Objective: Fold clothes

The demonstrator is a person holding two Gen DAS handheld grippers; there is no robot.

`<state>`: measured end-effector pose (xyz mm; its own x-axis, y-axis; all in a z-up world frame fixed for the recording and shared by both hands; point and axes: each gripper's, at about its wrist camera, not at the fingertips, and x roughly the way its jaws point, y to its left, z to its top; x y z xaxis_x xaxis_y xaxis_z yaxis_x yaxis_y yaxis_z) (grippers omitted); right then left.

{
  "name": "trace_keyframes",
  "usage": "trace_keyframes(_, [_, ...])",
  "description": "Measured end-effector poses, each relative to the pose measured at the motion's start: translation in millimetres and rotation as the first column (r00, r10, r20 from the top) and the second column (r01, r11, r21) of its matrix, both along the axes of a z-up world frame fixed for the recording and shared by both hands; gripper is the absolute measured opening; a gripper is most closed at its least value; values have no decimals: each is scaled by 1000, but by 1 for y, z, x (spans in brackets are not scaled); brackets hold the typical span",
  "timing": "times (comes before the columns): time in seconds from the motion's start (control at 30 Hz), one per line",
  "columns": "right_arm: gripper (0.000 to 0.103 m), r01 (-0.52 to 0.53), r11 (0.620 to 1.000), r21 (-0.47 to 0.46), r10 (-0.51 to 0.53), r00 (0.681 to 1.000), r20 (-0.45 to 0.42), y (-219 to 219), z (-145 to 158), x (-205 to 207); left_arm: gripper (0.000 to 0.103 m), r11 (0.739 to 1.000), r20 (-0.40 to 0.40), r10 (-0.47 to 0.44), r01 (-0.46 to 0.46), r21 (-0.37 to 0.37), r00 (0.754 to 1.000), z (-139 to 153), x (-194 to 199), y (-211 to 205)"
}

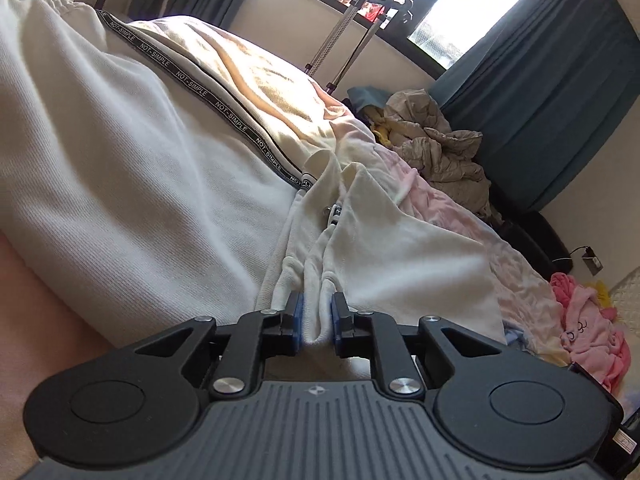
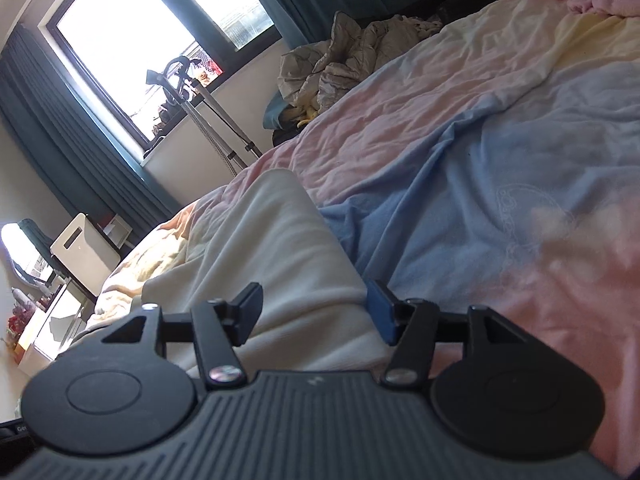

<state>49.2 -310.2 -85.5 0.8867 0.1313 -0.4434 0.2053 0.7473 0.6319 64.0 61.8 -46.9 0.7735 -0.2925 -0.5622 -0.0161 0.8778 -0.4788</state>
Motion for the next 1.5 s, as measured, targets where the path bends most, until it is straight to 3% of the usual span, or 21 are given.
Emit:
trace_keyframes(0.07, [65,-5,1000,30,5,1000,5,-1,-4,1,28,998,43,-4,1,69,999,6,-7,-3])
trace_keyframes(0.1, [65,-11,999,31,11,1000,4,0,-4,2,35,995,74,-4,-4,104,997,7,-11,-4])
trace_keyframes(0.13, [65,-17,999,31,17,1000,2,1,-5,2,50,991,100,-1,-12,136,995,7,-13,-6])
trace_keyframes(0.17, [65,-24,999,32,24,1000,0,2,-5,3,52,985,116,1,-22,174,993,6,-12,-8])
trace_keyframes(0.33, [67,-56,998,35,56,998,-8,7,-6,7,52,979,73,34,-47,197,997,-6,1,-4])
trace_keyframes(0.5, [70,-88,995,38,88,996,-16,13,-8,12,52,951,71,-12,-11,310,997,-15,9,-19])
trace_keyframes(0.57, [70,-121,993,7,120,990,80,20,8,6,52,945,76,-18,-8,326,997,-17,10,-22])
trace_keyframes(0.7, [74,-146,989,-1,143,970,199,26,20,1,52,959,70,-5,-16,282,998,-18,11,-16])
trace_keyframes(0.87, [78,-67,989,133,65,998,18,8,-16,21,54,953,80,-14,-11,303,997,-19,10,-19])
trace_keyframes(0.97, [78,-56,982,181,59,998,-16,2,-29,32,54,949,86,-25,-4,315,996,-20,11,-19])
trace_keyframes(1.07, [78,-110,976,186,93,991,95,10,-9,33,54,946,86,-26,-3,324,996,-21,11,-20])
trace_keyframes(1.23, [81,-164,972,168,131,972,193,18,8,29,54,940,87,-28,-3,342,996,-21,11,-22])
trace_keyframes(1.43, [83,-96,963,250,81,994,70,10,-13,38,56,932,84,-26,-6,362,996,-20,12,-24])
trace_keyframes(1.5, [84,-122,962,244,96,988,117,13,-4,34,56,931,79,-22,-9,366,997,-20,12,-24])
